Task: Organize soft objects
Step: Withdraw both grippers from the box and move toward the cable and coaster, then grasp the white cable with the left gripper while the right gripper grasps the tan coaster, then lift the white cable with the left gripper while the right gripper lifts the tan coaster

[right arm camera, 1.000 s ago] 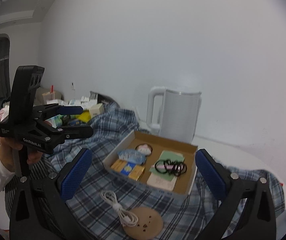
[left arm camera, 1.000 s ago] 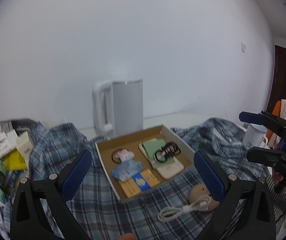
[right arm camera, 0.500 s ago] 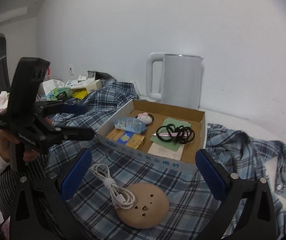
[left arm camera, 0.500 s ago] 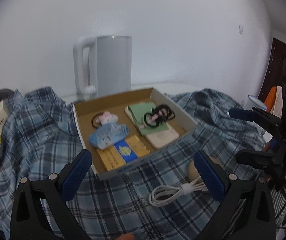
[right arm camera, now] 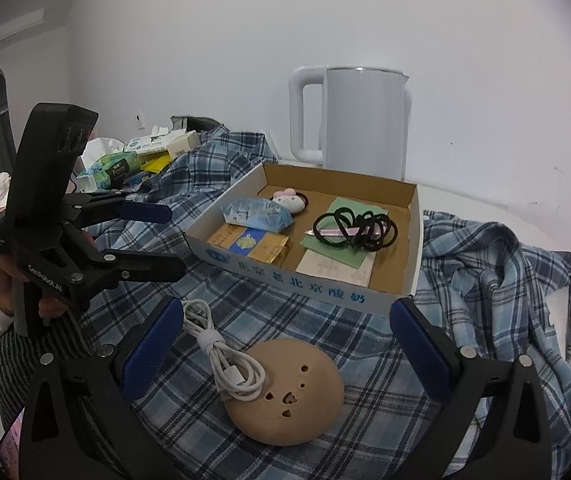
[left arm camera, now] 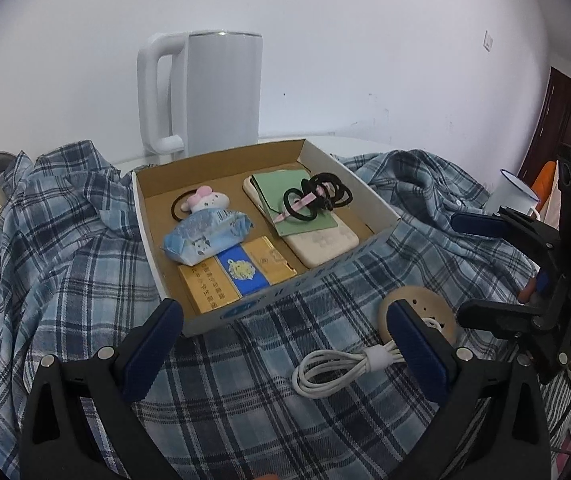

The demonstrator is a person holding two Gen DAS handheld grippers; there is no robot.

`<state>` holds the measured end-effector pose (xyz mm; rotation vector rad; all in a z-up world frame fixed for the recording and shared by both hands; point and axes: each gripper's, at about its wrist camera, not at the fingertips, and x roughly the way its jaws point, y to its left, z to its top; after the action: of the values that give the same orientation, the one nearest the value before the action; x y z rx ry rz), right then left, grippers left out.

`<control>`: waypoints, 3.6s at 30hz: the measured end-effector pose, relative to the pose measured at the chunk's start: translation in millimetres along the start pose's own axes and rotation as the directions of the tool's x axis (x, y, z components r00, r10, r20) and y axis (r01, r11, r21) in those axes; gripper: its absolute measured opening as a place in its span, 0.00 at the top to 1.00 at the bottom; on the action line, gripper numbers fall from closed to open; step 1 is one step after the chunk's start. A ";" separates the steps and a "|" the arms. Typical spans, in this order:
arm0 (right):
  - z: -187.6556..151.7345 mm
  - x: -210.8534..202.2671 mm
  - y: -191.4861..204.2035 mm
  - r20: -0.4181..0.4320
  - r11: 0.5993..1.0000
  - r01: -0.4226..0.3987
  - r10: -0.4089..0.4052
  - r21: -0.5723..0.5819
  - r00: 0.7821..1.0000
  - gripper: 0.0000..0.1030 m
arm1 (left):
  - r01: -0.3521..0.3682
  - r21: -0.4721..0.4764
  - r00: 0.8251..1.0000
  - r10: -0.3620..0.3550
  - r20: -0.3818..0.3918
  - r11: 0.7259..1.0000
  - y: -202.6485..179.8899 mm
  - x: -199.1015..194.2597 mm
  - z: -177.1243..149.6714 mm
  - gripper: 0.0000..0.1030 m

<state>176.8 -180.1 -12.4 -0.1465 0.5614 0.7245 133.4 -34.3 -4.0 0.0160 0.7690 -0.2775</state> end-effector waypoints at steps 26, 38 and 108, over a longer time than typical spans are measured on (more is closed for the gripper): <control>-22.7 45.2 3.6 -0.311 0.997 -0.076 0.064 -0.026 0.948 0.00 | 0.131 0.090 0.980 -0.115 -0.160 0.987 -24.4 19.7 -14.2 0.00; -36.3 56.4 7.2 -0.407 0.995 -0.042 0.000 -0.095 0.914 0.22 | 0.179 0.216 0.961 -0.124 -0.246 0.960 -53.1 37.8 -24.1 0.23; 166.8 -105.3 25.9 0.467 0.973 0.209 -0.142 -0.097 0.873 0.26 | 0.089 0.069 0.891 -0.110 0.440 0.994 -8.3 -160.9 120.2 0.72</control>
<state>168.0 -169.9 186.1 -0.1527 0.0396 0.5933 103.5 -17.2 194.0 -0.0418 0.3070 -0.3810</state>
